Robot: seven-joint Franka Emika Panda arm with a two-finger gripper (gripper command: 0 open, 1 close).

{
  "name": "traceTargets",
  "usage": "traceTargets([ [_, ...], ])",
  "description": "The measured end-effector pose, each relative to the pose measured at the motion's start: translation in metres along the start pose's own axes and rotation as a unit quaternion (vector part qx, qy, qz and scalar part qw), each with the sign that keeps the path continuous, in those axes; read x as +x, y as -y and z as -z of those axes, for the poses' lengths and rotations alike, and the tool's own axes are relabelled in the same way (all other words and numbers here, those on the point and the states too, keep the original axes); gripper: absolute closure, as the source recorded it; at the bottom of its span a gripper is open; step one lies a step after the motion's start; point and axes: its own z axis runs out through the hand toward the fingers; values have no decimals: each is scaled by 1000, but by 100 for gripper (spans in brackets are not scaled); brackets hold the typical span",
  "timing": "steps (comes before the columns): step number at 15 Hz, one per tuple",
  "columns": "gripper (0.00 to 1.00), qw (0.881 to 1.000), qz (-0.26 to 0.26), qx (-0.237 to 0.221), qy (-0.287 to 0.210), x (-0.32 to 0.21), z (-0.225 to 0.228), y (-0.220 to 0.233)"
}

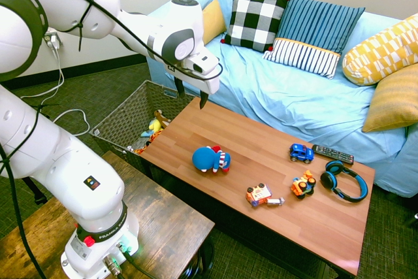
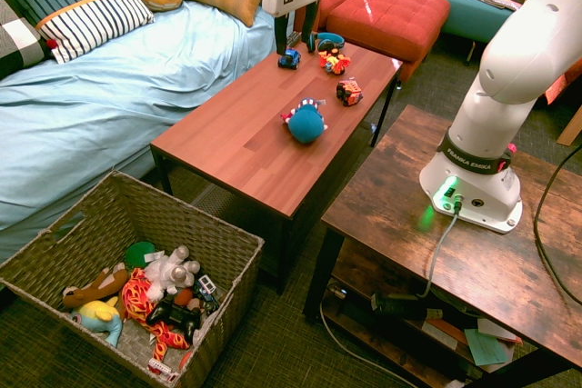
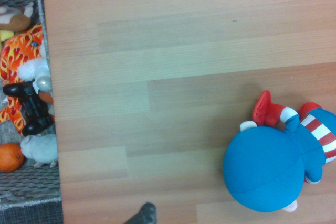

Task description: Put the stuffed toy in the basket

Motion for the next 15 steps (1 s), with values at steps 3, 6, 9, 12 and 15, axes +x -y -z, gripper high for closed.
traceTargets([
  [3, 0, 1000, -13, -7, 2, 2, -5, 0],
  [6, 0, 996, -89, -13, 1, 11, -20, -3],
  [9, 0, 983, -180, -19, 2, 20, -47, -11],
  [12, 0, 967, -253, -35, -1, 23, -84, -31],
  [15, 0, 956, -292, -34, -6, 28, -96, -35],
])
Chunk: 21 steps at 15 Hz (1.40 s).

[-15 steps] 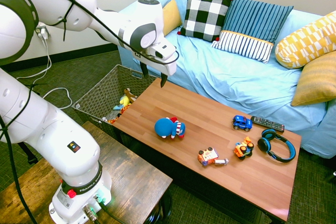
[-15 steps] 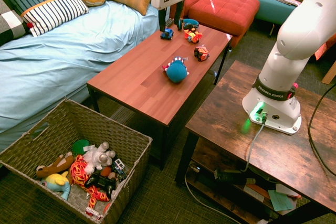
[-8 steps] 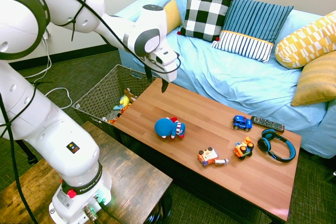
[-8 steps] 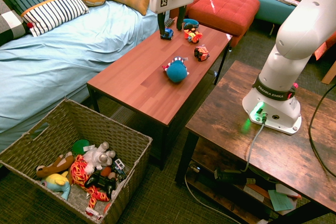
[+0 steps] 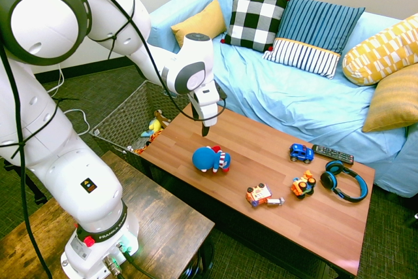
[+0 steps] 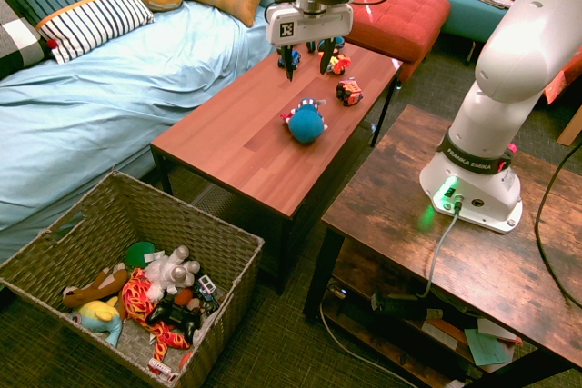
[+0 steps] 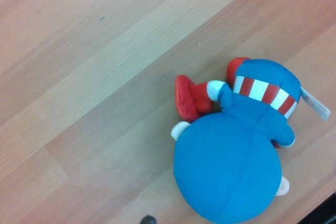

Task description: Put the stuffed toy in the basket

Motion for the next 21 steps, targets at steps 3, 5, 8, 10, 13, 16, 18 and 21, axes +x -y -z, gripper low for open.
traceTargets([
  [3, 0, 999, -49, -6, 4, 11, -40, 2],
  [5, 0, 997, -68, -19, 6, 14, -67, 7],
  [8, 0, 995, -90, -33, 4, 24, -98, 14],
  [10, 0, 994, -100, -39, 0, 31, -116, 17],
  [13, 0, 992, -115, -44, 1, 37, -139, 19],
  [16, 100, 991, -120, -53, 4, 38, -162, 19],
  [18, 100, 991, -121, -57, 5, 42, -175, 18],
  [21, 100, 991, -117, -59, 10, 46, -182, 16],
])
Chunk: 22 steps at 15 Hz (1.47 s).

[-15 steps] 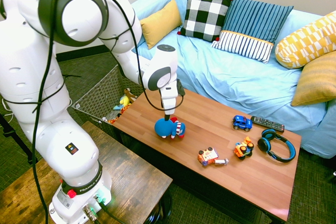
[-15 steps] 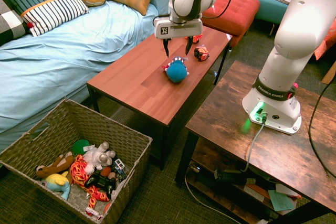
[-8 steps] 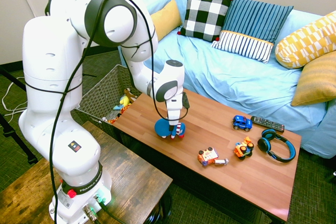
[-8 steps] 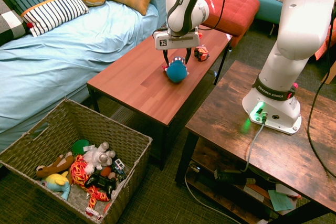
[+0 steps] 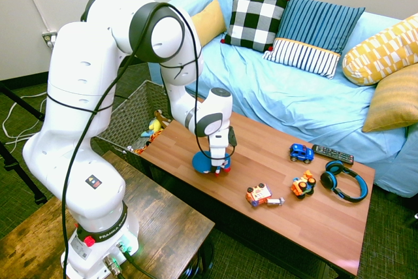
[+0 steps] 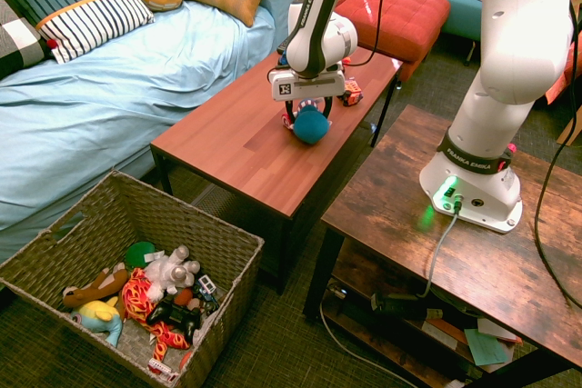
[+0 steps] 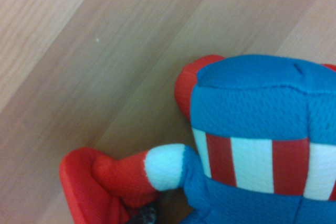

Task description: Put the stuffed toy in the basket

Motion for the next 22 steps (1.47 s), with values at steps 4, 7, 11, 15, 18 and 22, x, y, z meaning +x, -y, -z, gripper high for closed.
traceTargets([
  [4, 100, 999, 39, 7, 11, -1, 3, 1],
  [7, 100, 997, 77, 16, 23, -3, 7, 1],
  [11, 100, 988, 147, 43, 25, -22, 44, -9],
  [15, 100, 969, 237, 74, 1, -87, 99, -17],
  [18, 100, 949, 298, 103, -21, -162, 125, -20],
  [22, 100, 911, 389, 136, -12, -286, 136, -37],
])
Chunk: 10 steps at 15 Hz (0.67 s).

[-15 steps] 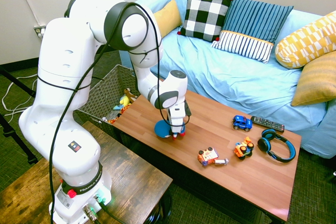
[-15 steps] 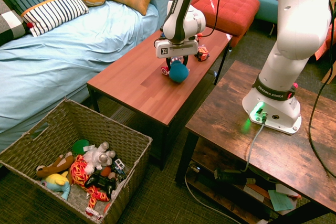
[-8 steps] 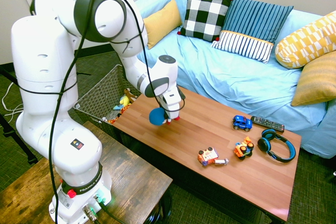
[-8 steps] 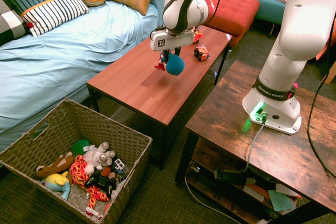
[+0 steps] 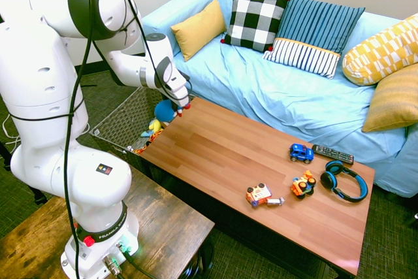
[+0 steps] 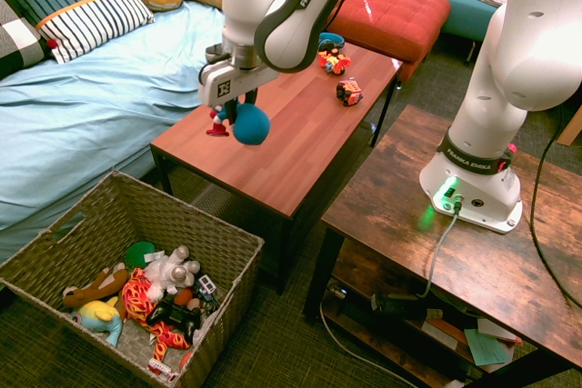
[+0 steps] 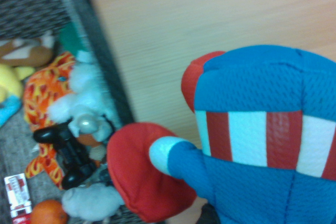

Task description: Put the stuffed toy in the basket

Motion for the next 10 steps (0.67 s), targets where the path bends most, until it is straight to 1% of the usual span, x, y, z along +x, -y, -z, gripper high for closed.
traceTargets([
  [1, 100, 1000, 25, 6, 4, -22, -9, 13],
  [3, 100, 997, 68, 15, 20, -60, -41, 33],
  [6, 100, 989, 146, 20, 34, -107, -101, 57],
  [8, 100, 982, 181, 25, 41, -126, -130, 72],
  [10, 100, 978, 199, 31, 53, -135, -150, 82],
])
